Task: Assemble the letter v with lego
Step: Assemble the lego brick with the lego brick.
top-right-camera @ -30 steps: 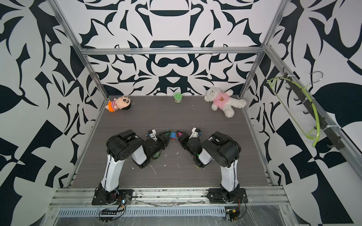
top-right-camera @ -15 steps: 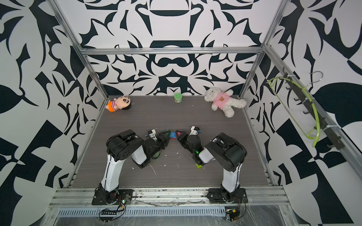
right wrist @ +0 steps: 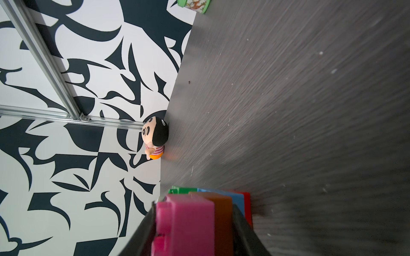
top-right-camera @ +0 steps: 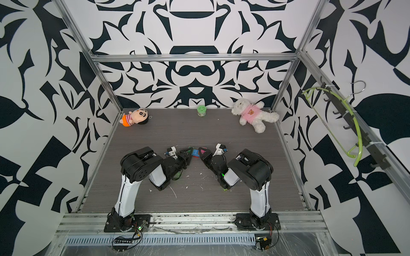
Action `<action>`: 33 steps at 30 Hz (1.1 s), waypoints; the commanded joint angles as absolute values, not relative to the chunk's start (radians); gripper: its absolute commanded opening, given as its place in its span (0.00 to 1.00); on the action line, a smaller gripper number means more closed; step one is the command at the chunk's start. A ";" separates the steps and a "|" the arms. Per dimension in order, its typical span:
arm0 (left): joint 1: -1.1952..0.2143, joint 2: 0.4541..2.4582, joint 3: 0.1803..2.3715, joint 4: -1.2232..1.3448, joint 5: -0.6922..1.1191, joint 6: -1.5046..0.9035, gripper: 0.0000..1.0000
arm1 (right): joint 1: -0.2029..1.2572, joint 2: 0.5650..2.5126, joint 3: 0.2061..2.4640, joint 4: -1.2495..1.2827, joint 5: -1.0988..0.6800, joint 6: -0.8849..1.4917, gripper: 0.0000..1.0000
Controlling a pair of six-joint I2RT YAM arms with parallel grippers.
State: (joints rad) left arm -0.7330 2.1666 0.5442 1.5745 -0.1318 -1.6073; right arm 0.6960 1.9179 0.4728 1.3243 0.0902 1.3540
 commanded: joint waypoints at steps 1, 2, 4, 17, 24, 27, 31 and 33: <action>-0.738 2.217 0.546 1.440 -0.103 -1.624 0.20 | 0.725 1.927 0.456 1.314 0.038 1.334 0.11; -0.739 2.215 0.548 1.440 -0.100 -1.622 0.20 | 0.724 1.930 0.454 1.322 0.035 1.336 0.11; -0.737 2.208 0.545 1.440 -0.101 -1.616 0.20 | 0.723 1.940 0.450 1.331 0.033 1.343 0.11; -0.733 2.195 0.538 1.439 -0.100 -1.600 0.20 | 0.724 1.957 0.439 1.322 0.021 1.370 0.11; -0.727 2.195 0.543 1.440 -0.082 -1.598 0.25 | 0.724 1.969 0.448 1.323 0.003 1.376 0.18; -0.726 2.194 0.548 1.441 -0.073 -1.592 0.27 | 0.724 1.948 0.460 1.294 -0.008 1.365 0.34; -0.723 2.198 0.546 1.439 -0.067 -1.597 0.27 | 0.719 1.904 0.472 1.239 -0.027 1.335 0.77; -0.720 2.201 0.545 1.439 -0.065 -1.603 0.28 | 0.719 1.882 0.475 1.210 -0.028 1.321 0.99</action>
State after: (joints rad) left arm -0.7227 2.1685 0.5518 1.5730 -0.0898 -1.6020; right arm 0.7086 1.9228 0.4606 1.3212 0.0212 1.3571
